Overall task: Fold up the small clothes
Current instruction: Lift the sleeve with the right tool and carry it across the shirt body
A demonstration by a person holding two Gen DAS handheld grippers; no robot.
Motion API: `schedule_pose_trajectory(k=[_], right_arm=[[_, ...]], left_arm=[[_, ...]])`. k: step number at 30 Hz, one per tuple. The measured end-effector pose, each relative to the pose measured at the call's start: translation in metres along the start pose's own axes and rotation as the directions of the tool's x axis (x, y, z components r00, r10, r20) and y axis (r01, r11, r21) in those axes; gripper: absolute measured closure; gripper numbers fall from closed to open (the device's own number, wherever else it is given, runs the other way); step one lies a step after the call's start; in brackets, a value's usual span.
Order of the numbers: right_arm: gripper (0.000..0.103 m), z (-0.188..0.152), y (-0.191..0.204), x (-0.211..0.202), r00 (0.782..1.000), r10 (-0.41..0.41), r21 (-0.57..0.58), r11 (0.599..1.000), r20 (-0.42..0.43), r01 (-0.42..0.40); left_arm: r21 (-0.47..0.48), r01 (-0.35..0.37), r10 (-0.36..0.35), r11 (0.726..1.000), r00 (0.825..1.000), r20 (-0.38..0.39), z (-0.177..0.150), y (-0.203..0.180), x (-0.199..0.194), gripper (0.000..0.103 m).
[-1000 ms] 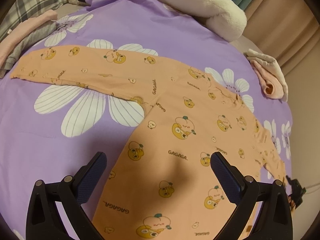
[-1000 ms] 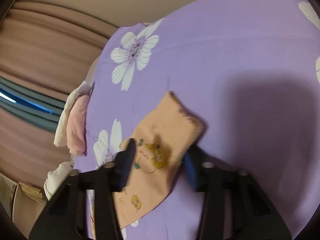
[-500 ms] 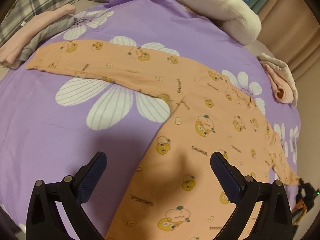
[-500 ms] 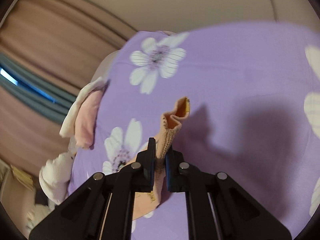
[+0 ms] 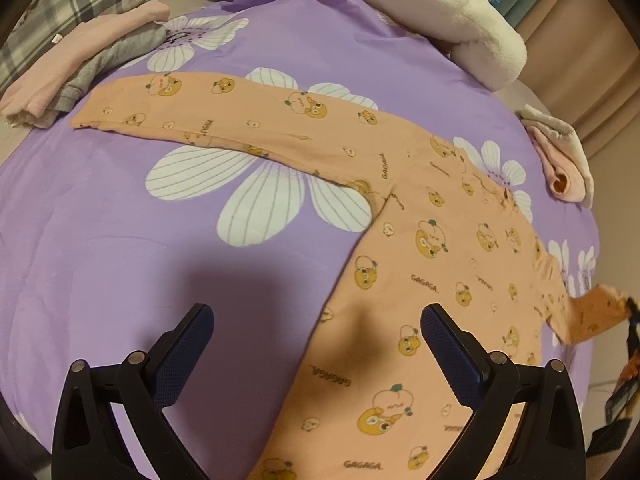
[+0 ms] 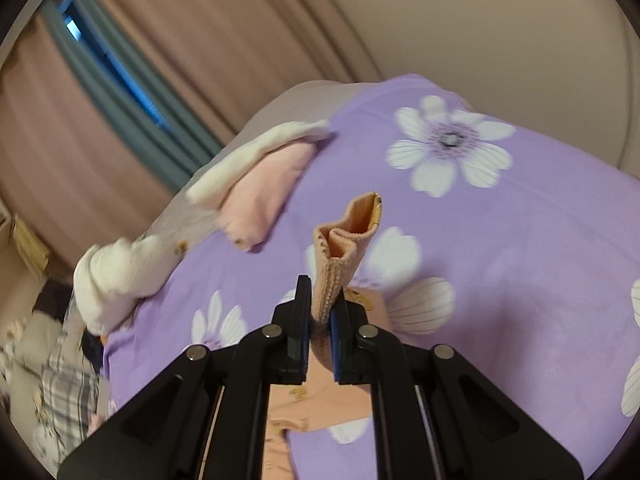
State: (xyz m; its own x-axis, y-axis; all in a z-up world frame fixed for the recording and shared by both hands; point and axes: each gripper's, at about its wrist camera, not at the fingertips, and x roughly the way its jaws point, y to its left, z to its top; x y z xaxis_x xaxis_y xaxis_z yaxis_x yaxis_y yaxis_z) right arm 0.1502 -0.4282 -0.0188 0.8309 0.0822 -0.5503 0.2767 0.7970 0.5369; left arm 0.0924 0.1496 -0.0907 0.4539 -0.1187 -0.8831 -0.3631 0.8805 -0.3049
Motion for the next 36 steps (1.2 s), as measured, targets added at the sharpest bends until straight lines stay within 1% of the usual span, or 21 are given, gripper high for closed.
schedule_pose_trajectory(k=[4,11,14,17,21,23,25,28,34,36], right_arm=[[0.094,-0.008,0.046,0.004,1.0,0.014,-0.106,0.994,-0.011,-0.015],[0.094,-0.03,0.134,0.016,0.998,0.052,-0.285,0.957,-0.034,-0.06],[0.095,-0.041,0.164,0.025,0.997,0.065,-0.334,0.939,-0.047,-0.078],[0.095,-0.052,0.189,0.031,0.995,0.078,-0.359,0.929,-0.055,-0.093],[0.095,-0.072,0.23,0.035,0.994,0.096,-0.401,0.91,-0.051,-0.108],[0.095,-0.084,0.248,0.04,0.994,0.094,-0.436,0.893,-0.053,-0.108],[0.095,-0.097,0.265,0.046,0.996,0.074,-0.487,0.869,-0.043,-0.086],[0.094,-0.132,0.284,0.063,0.998,0.035,-0.578,0.814,-0.053,-0.059],[0.094,-0.202,0.296,0.099,0.993,-0.054,-0.705,0.708,-0.105,-0.036],[0.094,-0.218,0.298,0.105,0.991,-0.066,-0.728,0.684,-0.116,-0.04]], left_arm=[[0.009,0.009,-0.009,1.0,1.0,-0.003,0.001,0.005,-0.003,0.001],[0.033,0.01,-0.01,0.999,1.0,0.009,0.005,0.013,-0.012,0.001],[0.027,0.012,-0.013,1.0,1.0,0.016,0.006,0.019,-0.016,0.001],[0.02,0.011,-0.011,1.0,1.0,0.021,0.008,0.025,-0.018,0.001],[0.009,0.005,-0.005,1.0,1.0,0.016,0.01,0.034,-0.017,0.001],[0.005,0.001,-0.001,1.0,1.0,0.016,0.009,0.037,-0.017,0.001],[0.001,-0.003,0.003,1.0,1.0,0.015,0.009,0.04,-0.016,0.001],[-0.011,-0.008,0.009,1.0,1.0,0.008,0.009,0.044,-0.013,0.001],[-0.02,-0.019,0.019,1.0,1.0,0.001,0.009,0.051,-0.01,0.001],[-0.021,-0.02,0.02,1.0,1.0,-0.001,0.01,0.051,-0.009,0.001]])
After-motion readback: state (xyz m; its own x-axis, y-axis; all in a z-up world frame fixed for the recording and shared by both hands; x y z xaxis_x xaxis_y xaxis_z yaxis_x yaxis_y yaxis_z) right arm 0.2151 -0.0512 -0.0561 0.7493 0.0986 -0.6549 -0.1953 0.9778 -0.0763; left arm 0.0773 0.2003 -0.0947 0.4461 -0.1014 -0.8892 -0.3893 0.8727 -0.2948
